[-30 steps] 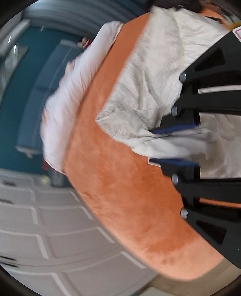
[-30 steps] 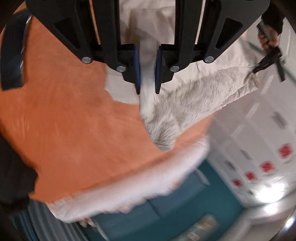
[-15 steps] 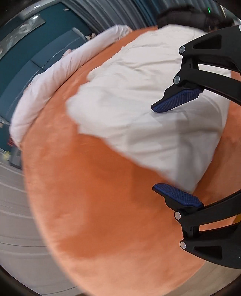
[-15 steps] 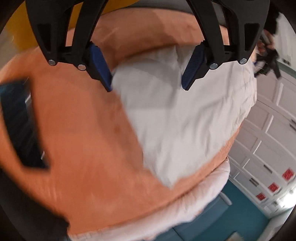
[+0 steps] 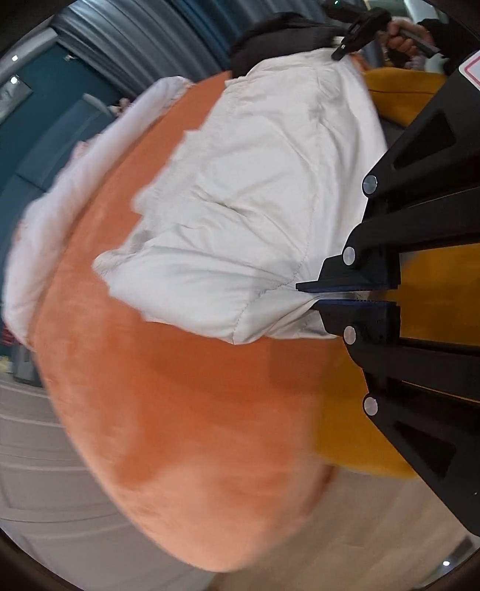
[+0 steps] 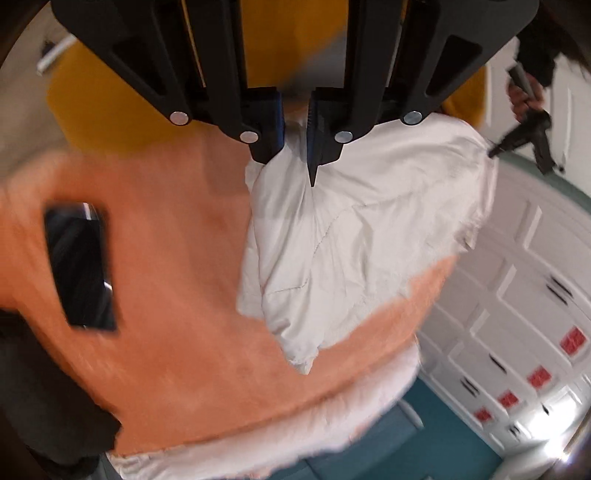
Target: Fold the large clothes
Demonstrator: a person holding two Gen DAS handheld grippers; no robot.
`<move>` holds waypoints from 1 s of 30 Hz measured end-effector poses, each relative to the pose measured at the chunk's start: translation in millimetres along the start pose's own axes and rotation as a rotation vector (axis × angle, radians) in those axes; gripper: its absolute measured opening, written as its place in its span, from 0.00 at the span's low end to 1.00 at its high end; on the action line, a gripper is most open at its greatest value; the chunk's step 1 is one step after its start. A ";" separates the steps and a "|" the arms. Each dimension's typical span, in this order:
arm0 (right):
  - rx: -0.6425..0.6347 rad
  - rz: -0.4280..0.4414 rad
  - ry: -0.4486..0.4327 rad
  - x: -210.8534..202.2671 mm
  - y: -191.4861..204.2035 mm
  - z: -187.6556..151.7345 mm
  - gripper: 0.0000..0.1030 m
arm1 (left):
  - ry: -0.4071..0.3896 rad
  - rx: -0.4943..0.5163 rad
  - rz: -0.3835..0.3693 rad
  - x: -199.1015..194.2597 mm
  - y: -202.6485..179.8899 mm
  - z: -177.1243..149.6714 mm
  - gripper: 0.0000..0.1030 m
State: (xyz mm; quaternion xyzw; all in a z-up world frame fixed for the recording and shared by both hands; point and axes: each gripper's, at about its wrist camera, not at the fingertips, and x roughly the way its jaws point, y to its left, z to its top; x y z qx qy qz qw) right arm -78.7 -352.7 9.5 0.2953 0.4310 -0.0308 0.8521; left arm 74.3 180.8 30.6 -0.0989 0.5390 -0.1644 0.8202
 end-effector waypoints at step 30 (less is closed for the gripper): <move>-0.108 -0.138 -0.217 133.1 56.1 128.2 0.23 | -0.265 0.129 0.152 133.0 -98.6 136.6 0.56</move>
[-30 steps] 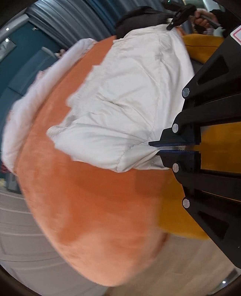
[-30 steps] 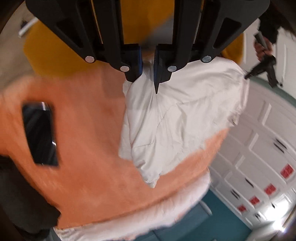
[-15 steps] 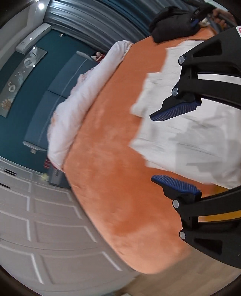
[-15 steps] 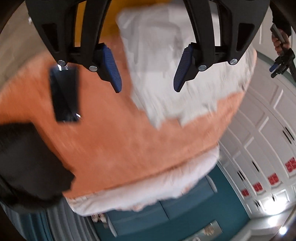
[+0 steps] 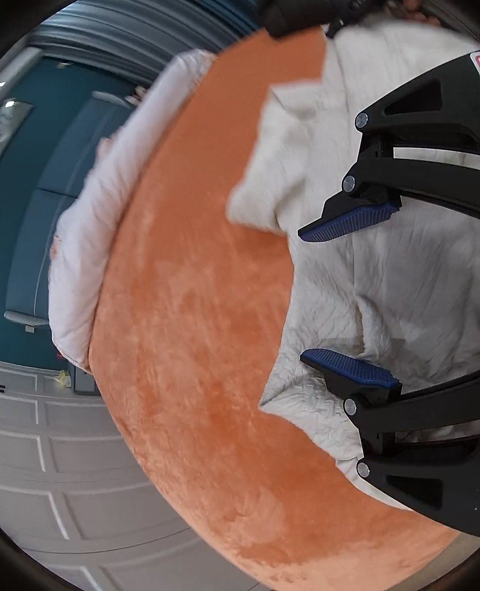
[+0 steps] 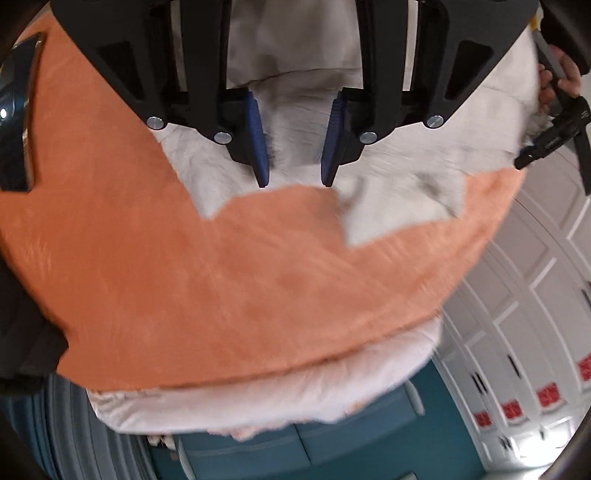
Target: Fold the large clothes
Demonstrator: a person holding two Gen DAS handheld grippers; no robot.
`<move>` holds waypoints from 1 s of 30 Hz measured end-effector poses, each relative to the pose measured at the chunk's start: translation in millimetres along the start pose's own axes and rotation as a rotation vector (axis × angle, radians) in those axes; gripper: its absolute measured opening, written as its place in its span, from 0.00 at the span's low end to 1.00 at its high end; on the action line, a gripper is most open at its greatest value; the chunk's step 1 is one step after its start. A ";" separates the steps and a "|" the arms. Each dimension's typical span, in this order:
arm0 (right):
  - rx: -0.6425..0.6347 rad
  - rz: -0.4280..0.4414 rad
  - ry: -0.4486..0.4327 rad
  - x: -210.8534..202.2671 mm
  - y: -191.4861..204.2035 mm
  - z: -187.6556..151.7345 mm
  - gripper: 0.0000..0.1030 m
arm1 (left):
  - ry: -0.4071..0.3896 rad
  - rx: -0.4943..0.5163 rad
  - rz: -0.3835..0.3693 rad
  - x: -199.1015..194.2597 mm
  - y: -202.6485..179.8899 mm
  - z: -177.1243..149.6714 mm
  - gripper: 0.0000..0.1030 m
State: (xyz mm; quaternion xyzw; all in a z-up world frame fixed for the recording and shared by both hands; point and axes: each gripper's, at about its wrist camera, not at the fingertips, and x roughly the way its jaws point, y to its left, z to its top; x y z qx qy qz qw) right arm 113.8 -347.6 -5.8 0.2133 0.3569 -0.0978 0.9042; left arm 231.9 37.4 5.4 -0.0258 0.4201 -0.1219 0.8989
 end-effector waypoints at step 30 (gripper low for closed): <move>0.011 -0.010 0.006 46.1 -19.4 -31.3 0.23 | 0.038 0.063 0.086 55.6 -11.9 -26.7 0.61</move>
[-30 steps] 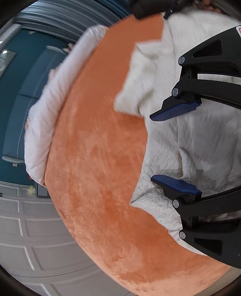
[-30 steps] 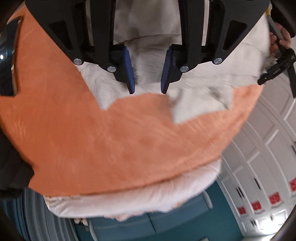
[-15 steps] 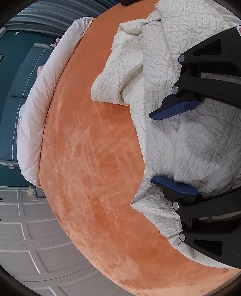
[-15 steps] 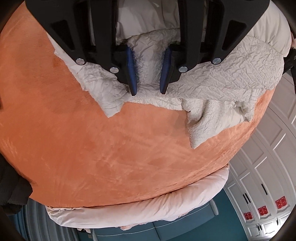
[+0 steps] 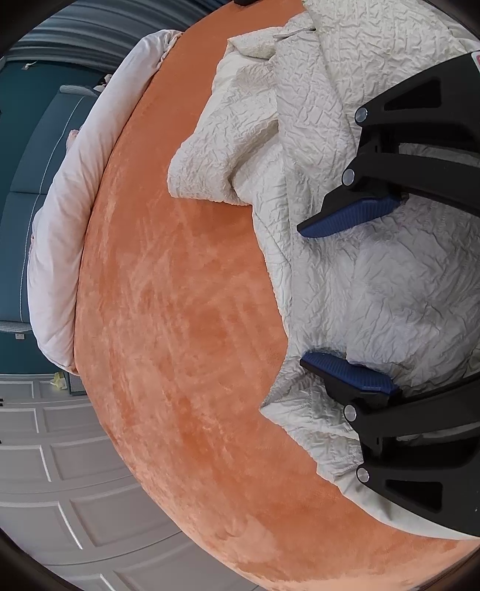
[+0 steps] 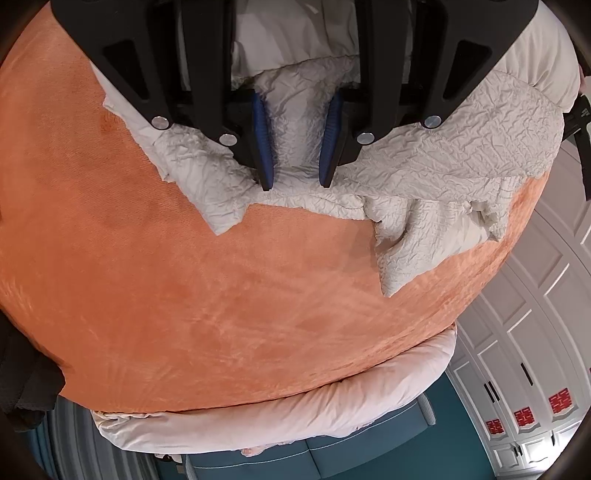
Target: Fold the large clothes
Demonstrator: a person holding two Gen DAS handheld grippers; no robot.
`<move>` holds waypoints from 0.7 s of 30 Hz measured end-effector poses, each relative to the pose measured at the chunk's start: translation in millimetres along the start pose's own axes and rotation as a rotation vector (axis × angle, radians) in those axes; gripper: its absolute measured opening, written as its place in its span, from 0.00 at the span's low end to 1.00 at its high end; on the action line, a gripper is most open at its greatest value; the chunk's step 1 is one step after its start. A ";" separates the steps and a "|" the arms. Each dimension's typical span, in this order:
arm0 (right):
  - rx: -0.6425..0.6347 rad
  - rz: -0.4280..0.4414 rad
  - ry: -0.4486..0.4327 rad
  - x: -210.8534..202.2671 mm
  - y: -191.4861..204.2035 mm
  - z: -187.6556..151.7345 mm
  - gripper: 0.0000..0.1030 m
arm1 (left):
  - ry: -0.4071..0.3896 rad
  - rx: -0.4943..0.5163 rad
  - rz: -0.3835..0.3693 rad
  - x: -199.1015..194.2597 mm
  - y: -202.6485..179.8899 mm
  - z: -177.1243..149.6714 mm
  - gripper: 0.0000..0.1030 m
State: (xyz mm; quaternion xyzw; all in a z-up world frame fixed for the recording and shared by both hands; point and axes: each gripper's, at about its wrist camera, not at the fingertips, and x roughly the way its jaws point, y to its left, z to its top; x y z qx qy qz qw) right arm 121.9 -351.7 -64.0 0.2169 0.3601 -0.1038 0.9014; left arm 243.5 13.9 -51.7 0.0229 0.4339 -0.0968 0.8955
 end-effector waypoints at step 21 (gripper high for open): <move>-0.282 0.167 0.103 -4.0 169.8 -19.3 0.24 | 0.009 0.004 0.010 1.4 -0.5 0.0 0.61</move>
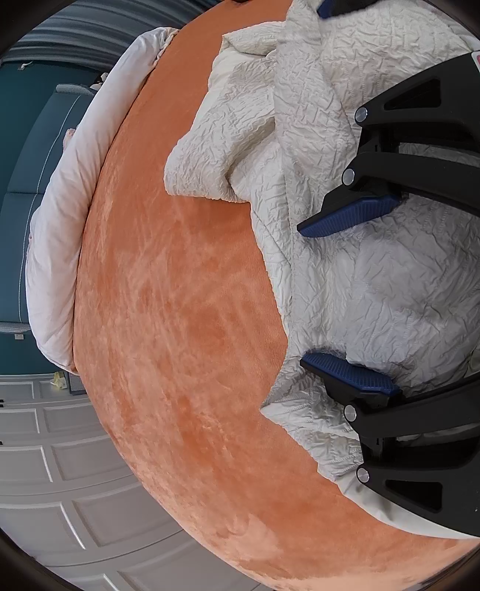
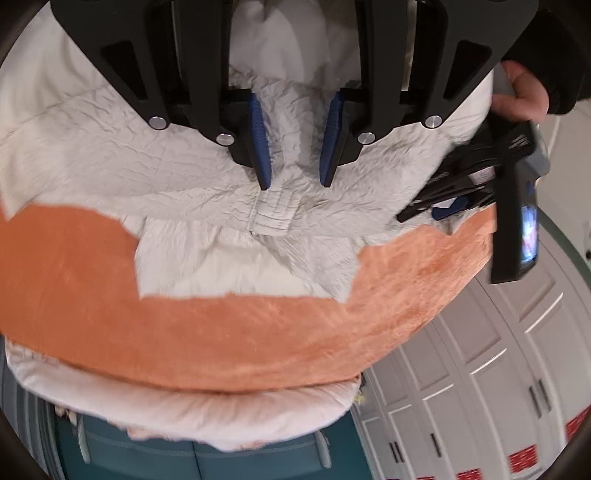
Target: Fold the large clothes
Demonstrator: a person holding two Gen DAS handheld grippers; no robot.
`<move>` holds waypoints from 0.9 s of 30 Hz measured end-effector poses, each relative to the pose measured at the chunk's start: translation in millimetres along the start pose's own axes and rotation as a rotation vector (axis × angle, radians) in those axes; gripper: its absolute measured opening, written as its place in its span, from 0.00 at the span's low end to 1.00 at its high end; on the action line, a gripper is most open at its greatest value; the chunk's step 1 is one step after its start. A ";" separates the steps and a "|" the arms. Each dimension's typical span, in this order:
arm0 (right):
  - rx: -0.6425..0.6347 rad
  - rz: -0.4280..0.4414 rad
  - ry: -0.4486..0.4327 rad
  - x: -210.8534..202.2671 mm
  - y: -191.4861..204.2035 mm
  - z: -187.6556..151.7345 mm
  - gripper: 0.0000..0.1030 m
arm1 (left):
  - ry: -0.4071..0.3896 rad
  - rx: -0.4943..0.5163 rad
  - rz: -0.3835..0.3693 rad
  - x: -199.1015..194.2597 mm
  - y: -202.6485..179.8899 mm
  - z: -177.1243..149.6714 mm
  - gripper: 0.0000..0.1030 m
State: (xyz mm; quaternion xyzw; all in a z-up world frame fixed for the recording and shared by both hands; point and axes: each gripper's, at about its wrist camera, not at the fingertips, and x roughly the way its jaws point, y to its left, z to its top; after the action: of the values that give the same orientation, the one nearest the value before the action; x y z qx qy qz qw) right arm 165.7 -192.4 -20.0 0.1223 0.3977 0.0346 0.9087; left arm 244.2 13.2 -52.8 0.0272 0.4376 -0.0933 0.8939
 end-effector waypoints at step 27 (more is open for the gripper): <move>0.053 0.012 0.097 28.1 -6.2 -0.3 0.23 | 0.121 -0.343 -0.166 -86.5 131.2 -48.7 0.79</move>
State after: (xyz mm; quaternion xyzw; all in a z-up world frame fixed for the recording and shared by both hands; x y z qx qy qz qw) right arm 184.3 -193.8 -41.8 0.1470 0.4411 0.0356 0.8846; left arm 179.5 160.7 -18.9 -0.1559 0.5007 -0.0890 0.8468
